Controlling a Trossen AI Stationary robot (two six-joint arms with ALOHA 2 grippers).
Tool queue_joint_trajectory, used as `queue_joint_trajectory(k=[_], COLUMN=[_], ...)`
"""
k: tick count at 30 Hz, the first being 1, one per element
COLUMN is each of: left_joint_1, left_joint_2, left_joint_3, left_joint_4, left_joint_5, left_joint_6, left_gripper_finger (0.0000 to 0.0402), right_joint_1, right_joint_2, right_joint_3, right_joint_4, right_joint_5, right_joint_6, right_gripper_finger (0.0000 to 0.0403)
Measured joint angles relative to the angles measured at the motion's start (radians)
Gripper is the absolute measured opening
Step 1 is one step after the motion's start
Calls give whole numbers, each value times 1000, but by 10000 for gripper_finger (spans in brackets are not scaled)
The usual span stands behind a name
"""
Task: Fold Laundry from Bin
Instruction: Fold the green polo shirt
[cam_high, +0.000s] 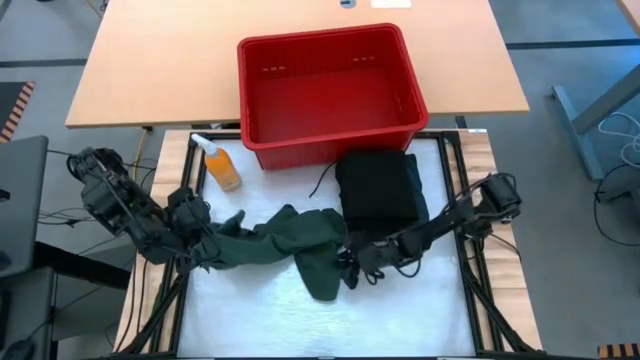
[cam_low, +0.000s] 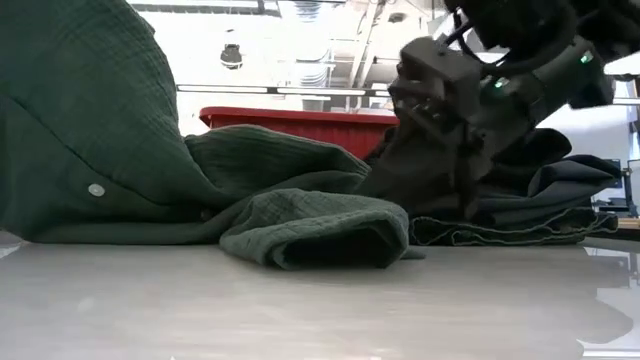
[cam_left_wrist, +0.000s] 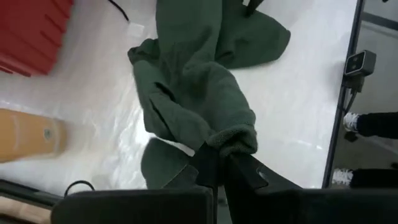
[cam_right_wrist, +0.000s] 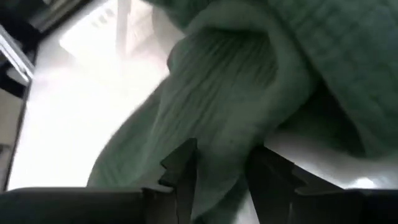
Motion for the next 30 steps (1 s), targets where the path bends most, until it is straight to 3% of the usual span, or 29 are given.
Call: queue_joint_trajectory(k=[4,8,11,14,16,20,22,26,30], left_joint_1=[0,-3,-20,-26,-25,-7,8,40,51], left_joint_2=[6,7,7,5,0,-34,-56,-105,-147], left_joint_3=[0,0,0,0,15,83,122,198,261], left_joint_4=[0,1,44,123,150,151,152,181,267], left_joint_5=[-14,-43,-83,-128,-161,-334,-448,-631,-742], left_joint_6=[4,-6,21,119,180,269,298,368,450], left_gripper_finger=[0,0,0,0,0,0,0,0,0], right_joint_1=[-15,-13,-13,-13,-14,-17,-31,-67,-101], right_joint_2=[52,33,-56,-221,-350,-573,-657,-781,-834], right_joint_3=[15,44,59,84,126,255,325,435,530], right_joint_4=[69,80,54,-115,-362,-894,-1051,-1123,-1116], right_joint_5=[5,-25,-83,-100,-92,82,202,384,406], right_joint_6=[29,-43,-105,-213,-322,-514,-555,-718,-838], right_gripper_finger=[124,24,21,19,18,18,18,18,18])
